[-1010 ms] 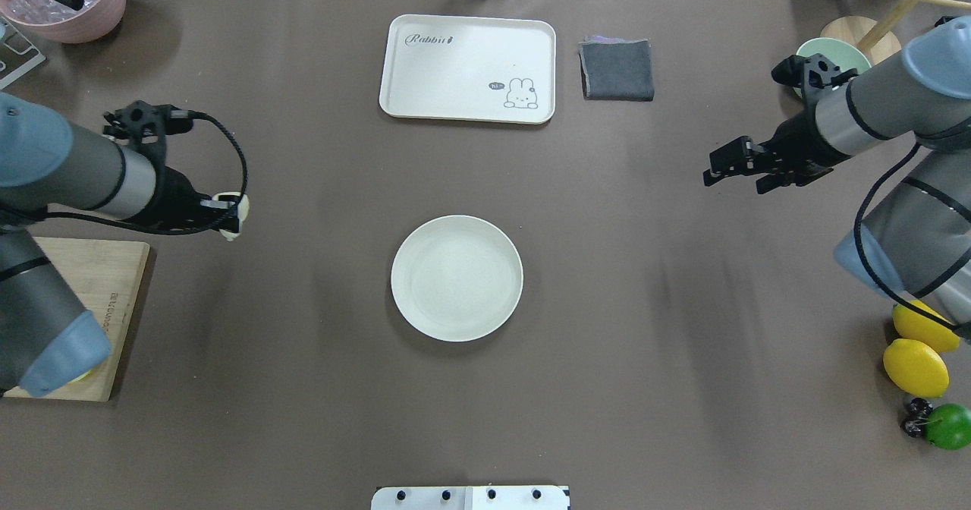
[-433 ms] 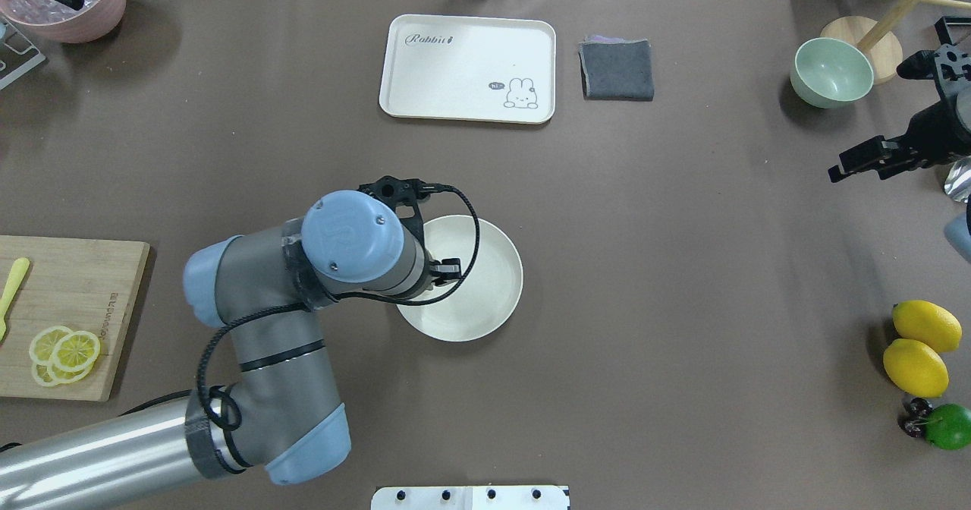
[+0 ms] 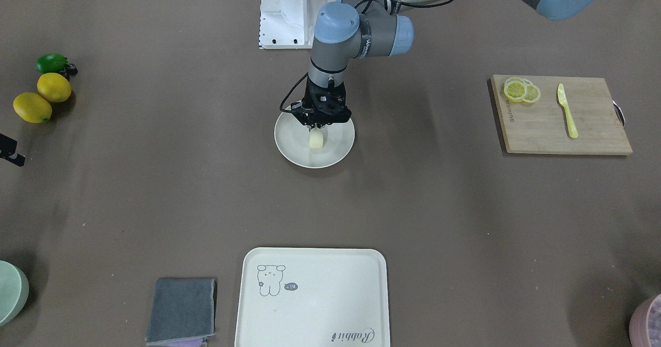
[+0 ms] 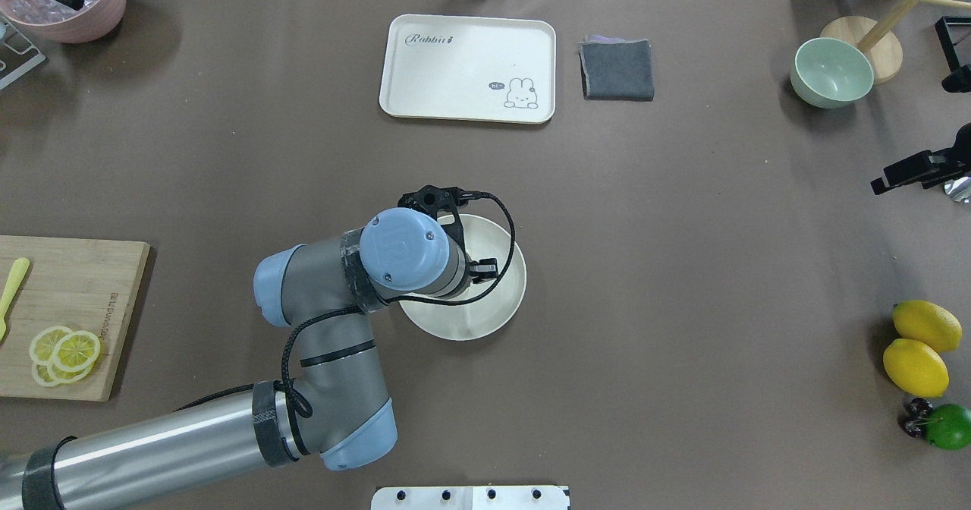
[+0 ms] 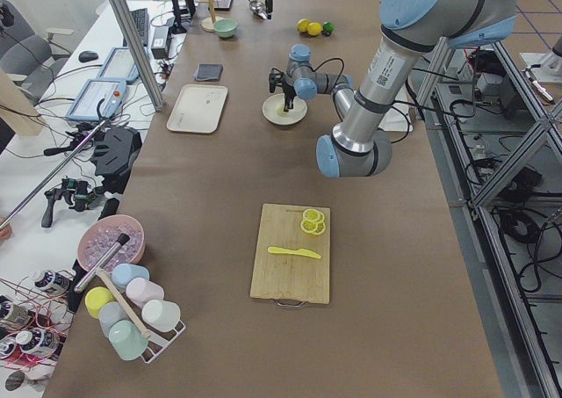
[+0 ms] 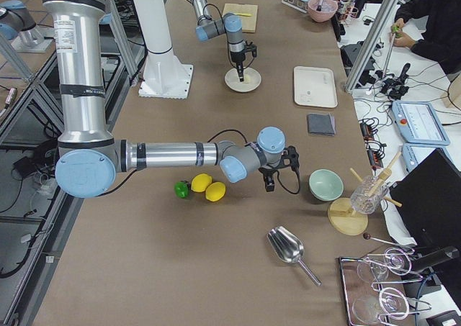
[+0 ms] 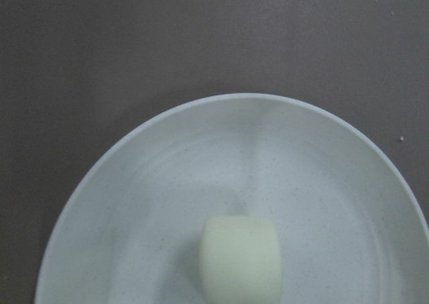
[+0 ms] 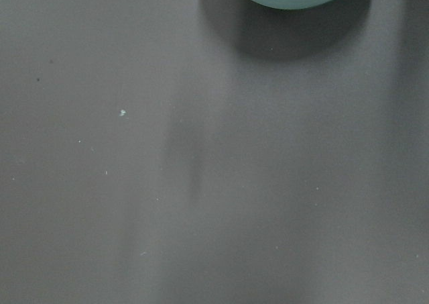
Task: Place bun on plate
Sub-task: 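Carry the bun with the left gripper over the white plate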
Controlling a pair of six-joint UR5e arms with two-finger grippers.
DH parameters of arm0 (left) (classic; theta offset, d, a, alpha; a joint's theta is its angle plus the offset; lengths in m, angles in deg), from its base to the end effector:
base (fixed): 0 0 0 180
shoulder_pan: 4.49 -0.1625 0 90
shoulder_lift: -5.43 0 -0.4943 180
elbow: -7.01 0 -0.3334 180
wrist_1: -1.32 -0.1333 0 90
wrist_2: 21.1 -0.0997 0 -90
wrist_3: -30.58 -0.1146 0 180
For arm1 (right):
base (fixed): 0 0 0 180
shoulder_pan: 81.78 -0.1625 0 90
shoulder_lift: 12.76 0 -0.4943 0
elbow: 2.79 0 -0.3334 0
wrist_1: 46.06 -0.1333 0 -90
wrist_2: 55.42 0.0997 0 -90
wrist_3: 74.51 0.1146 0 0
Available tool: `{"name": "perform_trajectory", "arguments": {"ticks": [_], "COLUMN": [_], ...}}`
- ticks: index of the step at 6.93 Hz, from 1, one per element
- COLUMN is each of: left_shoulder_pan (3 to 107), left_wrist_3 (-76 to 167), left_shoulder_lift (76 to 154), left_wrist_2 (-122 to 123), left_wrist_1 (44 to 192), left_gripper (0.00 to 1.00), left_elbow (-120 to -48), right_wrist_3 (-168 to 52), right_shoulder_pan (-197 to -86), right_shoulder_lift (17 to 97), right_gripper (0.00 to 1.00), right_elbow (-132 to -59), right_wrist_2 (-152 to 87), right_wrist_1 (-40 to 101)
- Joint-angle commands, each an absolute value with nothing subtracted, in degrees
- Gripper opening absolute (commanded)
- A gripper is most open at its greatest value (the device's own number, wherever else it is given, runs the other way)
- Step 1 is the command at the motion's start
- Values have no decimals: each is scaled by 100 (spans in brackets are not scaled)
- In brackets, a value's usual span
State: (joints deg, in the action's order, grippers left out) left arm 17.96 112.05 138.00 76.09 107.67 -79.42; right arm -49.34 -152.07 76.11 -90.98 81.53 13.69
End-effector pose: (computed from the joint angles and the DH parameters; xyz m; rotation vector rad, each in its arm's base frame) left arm 0.6419 -0.3939 0.2993 0.1464 0.9616 -0.1629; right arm -0.1113 -0.4577 0.6795 0.1439 -0.9246 -0.1231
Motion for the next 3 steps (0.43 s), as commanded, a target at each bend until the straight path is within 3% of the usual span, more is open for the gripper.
{"name": "perform_trajectory", "arguments": {"ticks": [1, 3], "left_shoulder_pan": [1757, 1766], "left_wrist_3": [11205, 11171], "left_shoulder_lift": [13859, 13815], "left_wrist_2": [7584, 7584], "left_wrist_1": [10802, 10271], "left_gripper": [98, 98], "left_elbow": [-7938, -8506], "right_wrist_3": [-4955, -4955], "right_shoulder_pan": [-15227, -15271], "right_shoulder_lift": [7681, 7689], "right_gripper": [100, 100], "right_elbow": [-9129, -9156], "right_wrist_2": [8160, 8169], "right_wrist_1": [1370, 1370]}}
